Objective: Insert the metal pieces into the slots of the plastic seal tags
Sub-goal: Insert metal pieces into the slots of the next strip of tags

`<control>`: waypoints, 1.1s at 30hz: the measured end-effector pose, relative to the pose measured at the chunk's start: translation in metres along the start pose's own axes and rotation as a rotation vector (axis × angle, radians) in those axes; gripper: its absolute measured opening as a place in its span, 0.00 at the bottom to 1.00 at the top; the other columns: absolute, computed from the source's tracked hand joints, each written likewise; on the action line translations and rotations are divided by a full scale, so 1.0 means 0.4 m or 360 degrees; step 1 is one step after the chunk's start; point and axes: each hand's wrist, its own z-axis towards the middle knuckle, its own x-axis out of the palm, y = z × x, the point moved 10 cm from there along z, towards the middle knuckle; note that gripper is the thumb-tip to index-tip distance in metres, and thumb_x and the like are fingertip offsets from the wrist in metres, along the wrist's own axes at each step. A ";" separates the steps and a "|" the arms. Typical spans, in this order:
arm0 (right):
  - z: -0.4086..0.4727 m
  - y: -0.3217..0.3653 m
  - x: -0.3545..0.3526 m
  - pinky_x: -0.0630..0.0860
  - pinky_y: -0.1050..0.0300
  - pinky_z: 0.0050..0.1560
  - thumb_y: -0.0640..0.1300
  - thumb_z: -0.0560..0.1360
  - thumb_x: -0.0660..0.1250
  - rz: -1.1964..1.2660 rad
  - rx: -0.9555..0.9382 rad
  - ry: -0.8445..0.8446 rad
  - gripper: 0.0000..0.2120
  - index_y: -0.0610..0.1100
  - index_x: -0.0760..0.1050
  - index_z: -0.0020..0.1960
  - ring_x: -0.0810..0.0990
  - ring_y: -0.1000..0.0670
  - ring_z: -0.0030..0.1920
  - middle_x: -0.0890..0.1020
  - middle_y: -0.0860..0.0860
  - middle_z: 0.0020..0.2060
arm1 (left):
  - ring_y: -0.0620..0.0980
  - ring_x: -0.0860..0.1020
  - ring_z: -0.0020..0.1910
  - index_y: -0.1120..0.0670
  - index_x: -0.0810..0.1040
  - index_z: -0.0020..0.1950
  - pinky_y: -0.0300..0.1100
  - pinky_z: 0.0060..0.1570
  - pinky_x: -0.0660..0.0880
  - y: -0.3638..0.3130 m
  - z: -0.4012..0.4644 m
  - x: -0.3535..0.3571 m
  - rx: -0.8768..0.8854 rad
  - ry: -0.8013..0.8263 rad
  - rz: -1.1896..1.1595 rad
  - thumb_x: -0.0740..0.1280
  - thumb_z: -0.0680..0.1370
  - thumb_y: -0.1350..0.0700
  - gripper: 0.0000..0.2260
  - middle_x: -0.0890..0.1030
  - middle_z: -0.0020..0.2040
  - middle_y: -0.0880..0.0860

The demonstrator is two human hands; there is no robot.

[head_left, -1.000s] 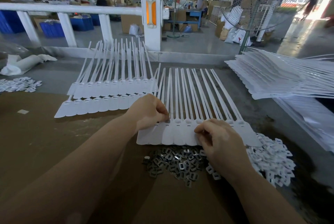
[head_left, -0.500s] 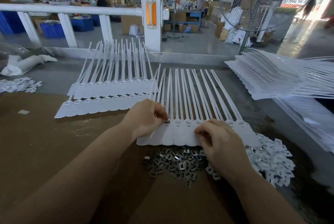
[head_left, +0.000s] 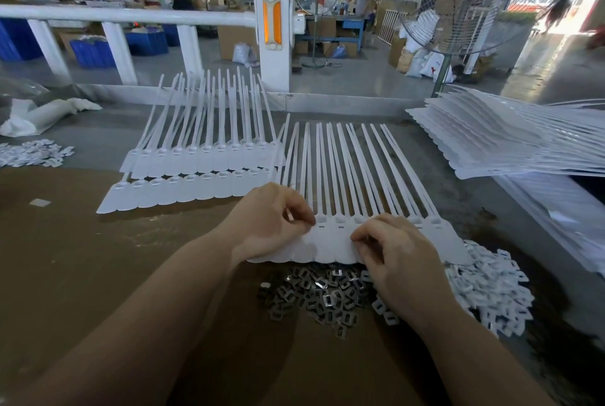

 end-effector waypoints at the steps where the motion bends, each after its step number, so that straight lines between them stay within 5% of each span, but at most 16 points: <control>1: 0.000 0.001 -0.001 0.67 0.63 0.46 0.38 0.72 0.69 -0.0002 -0.0002 -0.0002 0.03 0.44 0.79 0.44 0.74 0.53 0.46 0.79 0.53 0.41 | 0.30 0.74 0.39 0.42 0.79 0.38 0.23 0.38 0.68 -0.021 -0.007 0.017 0.0062 0.0117 0.0012 0.71 0.73 0.57 0.09 0.78 0.39 0.38; 6: 0.001 0.001 -0.001 0.69 0.61 0.47 0.38 0.72 0.69 -0.0009 -0.0011 0.0011 0.03 0.44 0.79 0.44 0.75 0.52 0.46 0.80 0.52 0.41 | 0.37 0.75 0.42 0.45 0.83 0.44 0.29 0.45 0.71 -0.075 -0.037 0.099 0.0242 0.0504 0.0090 0.71 0.74 0.56 0.05 0.78 0.43 0.40; 10: -0.001 0.001 -0.003 0.69 0.61 0.46 0.37 0.72 0.69 0.0002 -0.0009 0.0006 0.03 0.43 0.79 0.44 0.74 0.52 0.46 0.80 0.52 0.41 | 0.40 0.75 0.47 0.46 0.84 0.49 0.38 0.52 0.73 -0.079 -0.034 0.115 0.0255 0.0469 0.0152 0.71 0.73 0.54 0.06 0.79 0.49 0.44; 19: -0.001 0.001 0.000 0.69 0.61 0.47 0.37 0.72 0.68 0.0012 -0.0004 0.0011 0.03 0.44 0.79 0.44 0.74 0.52 0.47 0.80 0.52 0.42 | 0.40 0.73 0.47 0.45 0.83 0.50 0.41 0.57 0.69 -0.092 -0.038 0.123 0.0287 0.0409 0.0301 0.69 0.75 0.52 0.06 0.78 0.48 0.42; 33: -0.004 0.018 -0.004 0.72 0.60 0.47 0.35 0.70 0.70 0.0043 -0.0085 0.0014 0.06 0.44 0.81 0.43 0.78 0.51 0.45 0.82 0.52 0.41 | 0.39 0.74 0.43 0.46 0.84 0.47 0.32 0.47 0.71 -0.091 -0.043 0.112 0.0302 0.0419 0.0093 0.72 0.73 0.53 0.05 0.78 0.44 0.42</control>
